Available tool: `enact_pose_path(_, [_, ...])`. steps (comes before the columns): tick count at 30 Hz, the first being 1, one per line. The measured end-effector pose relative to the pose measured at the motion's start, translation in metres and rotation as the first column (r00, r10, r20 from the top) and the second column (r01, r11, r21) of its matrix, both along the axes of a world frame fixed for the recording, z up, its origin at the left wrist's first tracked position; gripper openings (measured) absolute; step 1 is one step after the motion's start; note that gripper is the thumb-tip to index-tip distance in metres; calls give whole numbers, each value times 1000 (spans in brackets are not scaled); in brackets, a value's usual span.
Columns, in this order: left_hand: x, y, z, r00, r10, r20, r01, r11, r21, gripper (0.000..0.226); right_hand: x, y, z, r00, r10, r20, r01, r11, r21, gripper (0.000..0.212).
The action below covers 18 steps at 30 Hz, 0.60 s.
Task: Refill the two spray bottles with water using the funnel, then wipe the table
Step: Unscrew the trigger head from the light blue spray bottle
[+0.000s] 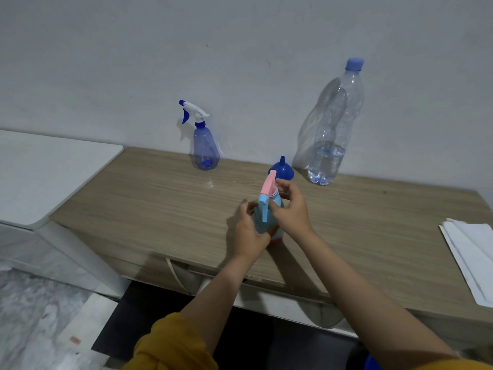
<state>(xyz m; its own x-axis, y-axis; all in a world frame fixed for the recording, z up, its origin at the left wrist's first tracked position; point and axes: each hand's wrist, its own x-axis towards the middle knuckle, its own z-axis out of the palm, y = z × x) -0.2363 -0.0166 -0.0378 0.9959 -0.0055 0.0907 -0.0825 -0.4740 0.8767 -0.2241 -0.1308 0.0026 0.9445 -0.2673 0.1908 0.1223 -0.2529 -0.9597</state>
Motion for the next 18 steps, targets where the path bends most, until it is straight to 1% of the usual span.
enact_pose_path(2, [0, -1, 1, 1000, 18, -7, -18, 1000, 4, 62, 0, 1, 2, 1000, -31, -2, 31, 999, 6, 34])
enact_pose_path(5, [-2, 0, 2, 1000, 8, -3, -8, 1000, 5, 64, -1, 3, 6, 999, -48, 12, 48, 999, -1, 26])
enact_pose_path(7, [-2, 1, 1, 1000, -5, -6, 5, 1000, -6, 64, 0, 4, 8, 999, -49, 20, 48, 999, 16, 23])
enact_pose_path(9, [-3, 1, 2, 1000, -8, 5, 7, 1000, 15, 64, 1, 4, 13, 998, -52, 36, 51, 998, 33, 21])
enact_pose_path(11, [-3, -1, 3, 1000, -8, 17, 8, 1000, -2, 64, 3, 2, 21, 994, -83, 67, 81, 996, 37, 19])
enact_pose_path(13, [-2, -2, 3, 1000, 6, 26, -5, 1000, -20, 65, 4, -1, 34, 990, -101, 97, 93, 992, 87, 23])
enact_pose_path(15, [-1, -3, 1, 999, 14, 36, -13, 1000, -23, 66, 3, -6, 51, 984, -111, 136, 92, 987, 134, 21])
enact_pose_path(18, [0, -2, -2, 999, 7, 52, -6, 1000, -5, 65, 5, -17, 75, 961, -181, 209, 130, 962, 239, 26])
